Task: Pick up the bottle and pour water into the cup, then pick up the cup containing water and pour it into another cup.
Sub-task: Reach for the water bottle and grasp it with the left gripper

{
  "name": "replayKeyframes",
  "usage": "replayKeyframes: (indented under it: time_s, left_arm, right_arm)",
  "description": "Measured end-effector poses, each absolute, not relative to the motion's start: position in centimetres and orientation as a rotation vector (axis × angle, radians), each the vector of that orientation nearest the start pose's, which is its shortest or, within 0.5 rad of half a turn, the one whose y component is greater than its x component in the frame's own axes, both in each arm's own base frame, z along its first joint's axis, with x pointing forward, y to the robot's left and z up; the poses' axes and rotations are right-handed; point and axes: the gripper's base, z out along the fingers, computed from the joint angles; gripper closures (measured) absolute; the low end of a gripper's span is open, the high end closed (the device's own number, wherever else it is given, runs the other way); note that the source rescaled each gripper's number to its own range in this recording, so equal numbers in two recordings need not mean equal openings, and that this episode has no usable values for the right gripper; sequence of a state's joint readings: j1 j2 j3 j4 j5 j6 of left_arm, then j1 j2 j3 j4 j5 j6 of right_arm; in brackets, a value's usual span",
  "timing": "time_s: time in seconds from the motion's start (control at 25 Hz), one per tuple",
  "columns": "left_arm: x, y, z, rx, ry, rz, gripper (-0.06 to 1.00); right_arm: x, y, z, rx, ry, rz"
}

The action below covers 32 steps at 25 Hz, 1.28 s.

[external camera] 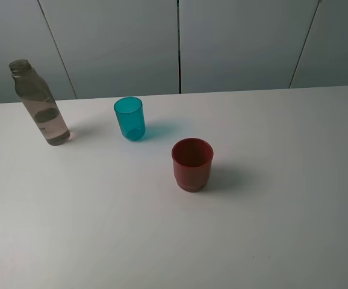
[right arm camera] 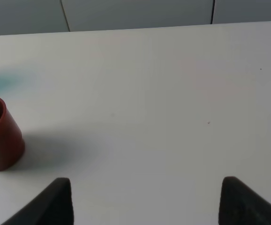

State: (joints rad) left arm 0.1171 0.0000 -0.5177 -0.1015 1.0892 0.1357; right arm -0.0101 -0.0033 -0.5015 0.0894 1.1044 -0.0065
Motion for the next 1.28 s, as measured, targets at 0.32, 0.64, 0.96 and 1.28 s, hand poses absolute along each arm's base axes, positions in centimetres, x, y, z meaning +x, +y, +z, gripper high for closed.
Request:
replayKeyframes:
  time_s: [0.32,0.64,0.96,1.28]
  left_arm:
    - [-0.74,-0.91,28.02,0.027,2.051,0.036,-0.04]
    - [-0.74,-0.91,28.02,0.027,2.051,0.036,-0.04]
    - [-0.74,-0.91,28.02,0.027,2.051,0.036,-0.04]
    - [-0.76,-0.88,29.01,0.022,2.048,0.038,-0.04]
  right_arm:
    - [-0.75,0.73,27.44,-0.003,2.081,0.098]
    - [-0.75,0.73,27.44,-0.003,2.081,0.098]
    - [-0.75,0.73,27.44,-0.003,2.081,0.098]
    - [-0.75,0.73,27.44,-0.003,2.081,0.098]
